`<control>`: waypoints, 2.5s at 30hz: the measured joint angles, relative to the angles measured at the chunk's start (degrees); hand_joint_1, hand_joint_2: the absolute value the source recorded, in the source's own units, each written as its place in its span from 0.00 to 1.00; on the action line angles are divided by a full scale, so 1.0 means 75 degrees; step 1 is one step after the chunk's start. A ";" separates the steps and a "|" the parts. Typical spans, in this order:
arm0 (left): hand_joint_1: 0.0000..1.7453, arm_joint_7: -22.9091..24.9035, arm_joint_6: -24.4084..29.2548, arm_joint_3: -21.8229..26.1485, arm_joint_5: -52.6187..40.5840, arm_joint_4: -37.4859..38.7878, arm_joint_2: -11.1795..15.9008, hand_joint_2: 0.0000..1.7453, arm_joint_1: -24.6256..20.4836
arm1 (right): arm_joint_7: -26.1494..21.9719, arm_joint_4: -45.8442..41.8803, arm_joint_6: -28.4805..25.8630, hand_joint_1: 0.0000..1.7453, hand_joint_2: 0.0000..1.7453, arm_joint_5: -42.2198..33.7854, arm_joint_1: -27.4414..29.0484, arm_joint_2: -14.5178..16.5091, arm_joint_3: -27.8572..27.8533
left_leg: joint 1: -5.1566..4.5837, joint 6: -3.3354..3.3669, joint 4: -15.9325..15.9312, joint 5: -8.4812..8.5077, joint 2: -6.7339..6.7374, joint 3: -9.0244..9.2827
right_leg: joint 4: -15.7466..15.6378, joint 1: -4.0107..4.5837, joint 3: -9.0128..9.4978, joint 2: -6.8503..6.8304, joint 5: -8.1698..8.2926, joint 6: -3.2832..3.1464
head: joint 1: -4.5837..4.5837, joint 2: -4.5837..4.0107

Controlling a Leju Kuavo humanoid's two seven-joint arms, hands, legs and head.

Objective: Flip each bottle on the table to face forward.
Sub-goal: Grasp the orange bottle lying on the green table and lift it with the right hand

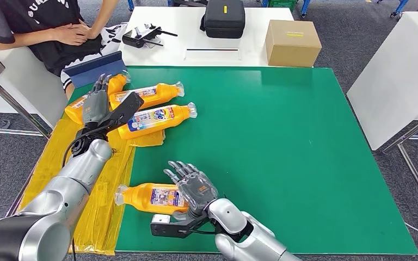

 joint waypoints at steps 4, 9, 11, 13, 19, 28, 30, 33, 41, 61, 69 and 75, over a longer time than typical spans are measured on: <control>0.00 0.0000 0.0001 0.0000 0.0005 0.0000 0.0005 1.00 0.0002 | -0.0001 0.0067 0.0001 0.00 1.00 0.0002 -0.0015 0.0044 -0.0017 | 0.0000 0.0000 0.0000 0.0000 0.0000 0.0000 | 0.0000 0.0000 0.0000 0.0000 0.0000 0.0000 | 0.0000 0.0000; 0.00 -0.0031 0.0004 0.0000 0.0114 -0.0012 0.0051 1.00 0.0032 | -0.0171 0.0597 0.0006 0.00 1.00 0.0004 -0.0117 0.0227 -0.0095 | 0.0000 0.0000 0.0000 0.0000 0.0000 0.0003 | 0.0000 0.0000 0.0002 0.0000 0.0000 0.0000 | 0.0000 0.0000; 0.00 -0.0041 0.0005 0.0000 0.0125 -0.0015 0.0061 1.00 0.0037 | -0.0194 0.0710 0.0006 0.00 1.00 0.0005 -0.0126 0.0251 -0.0097 | 0.0000 0.0000 0.0000 0.0000 0.0000 0.0002 | 0.0001 0.0000 0.0002 0.0000 0.0000 0.0000 | 0.0000 0.0000; 0.00 -0.0046 0.0006 0.0000 0.0125 -0.0017 0.0067 1.00 0.0039 | -0.0206 0.0791 0.0006 0.00 1.00 0.0005 -0.0130 0.0267 -0.0099 | 0.0000 0.0000 0.0000 0.0000 0.0000 0.0002 | 0.0001 0.0000 0.0002 0.0000 0.0000 0.0000 | 0.0000 0.0000; 0.00 -0.0071 0.0003 0.0000 0.0184 -0.0017 0.0079 1.00 0.0038 | -0.0225 0.1059 0.0118 0.00 1.00 0.0031 -0.0154 0.0351 -0.0101 | 0.0000 0.0000 0.0000 0.0000 0.0000 0.0002 | 0.0000 0.0000 0.0002 0.0000 0.0000 0.0000 | 0.0000 0.0000; 0.00 -0.0087 -0.0026 0.0000 0.0251 -0.0017 0.0085 1.00 0.0032 | -0.0135 0.1606 0.0379 0.00 1.00 0.0229 -0.0310 0.0509 -0.0096 | -0.0002 0.0000 0.0000 0.0000 0.0002 0.0024 | -0.0003 0.0001 0.0017 0.0001 0.0000 0.0000 | -0.0001 0.0000; 0.00 -0.0087 -0.0047 0.0000 0.0260 -0.0017 0.0085 1.00 0.0030 | -0.0086 0.1685 0.0400 0.00 1.00 0.0289 -0.0339 0.0518 -0.0095 | -0.0002 0.0000 0.0000 0.0000 0.0002 0.0033 | -0.0004 0.0003 0.0024 0.0001 0.0000 0.0000 | -0.0001 0.0000; 0.00 -0.0088 -0.0062 0.0000 0.0293 -0.0017 0.0085 1.00 0.0028 | -0.0045 0.1833 0.0394 0.00 1.00 0.0360 -0.0394 0.0522 -0.0095 | -0.0002 -0.0001 -0.0001 0.0000 0.0003 0.0052 | -0.0006 0.0007 0.0039 0.0001 0.0000 0.0000 | -0.0001 0.0000; 0.00 -0.0133 -0.0054 0.0000 0.0391 -0.0014 0.0104 1.00 0.0032 | 0.0710 0.2342 -0.0131 0.00 1.00 0.1183 -0.0609 0.0434 -0.0254 | -0.0016 0.0000 -0.0002 0.0001 0.0002 0.0084 | -0.0012 0.0021 0.0061 0.0001 0.0006 -0.0001 | 0.0000 0.0000; 0.00 -0.0147 -0.0058 0.0000 0.0411 -0.0009 0.0120 1.00 0.0130 | 0.0204 0.2882 0.0224 0.93 1.00 0.0922 -0.0883 0.0361 -0.0938 | -0.0016 0.0003 -0.0002 0.0005 0.0006 0.0111 | -0.0013 0.0023 0.0085 0.0002 0.0019 -0.0018 | -0.0001 0.0000; 0.00 -0.0173 -0.0061 0.0000 0.0415 -0.0009 0.0119 1.00 0.0131 | -0.0033 0.3060 0.0352 0.99 1.00 0.0780 -0.1030 0.0368 -0.1029 | -0.0017 0.0004 -0.0002 0.0007 0.0002 0.0117 | -0.0012 0.0023 0.0092 0.0000 0.0019 -0.0018 | 0.0000 0.0000; 0.00 -0.0203 -0.0061 0.0000 0.0455 -0.0009 0.0119 1.00 0.0137 | -0.0235 0.3144 0.0483 1.00 1.00 0.0652 -0.1136 0.0369 -0.1048 | -0.0017 0.0004 -0.0002 0.0007 0.0003 0.0116 | -0.0013 0.0023 0.0092 0.0001 0.0018 -0.0018 | -0.0001 0.0000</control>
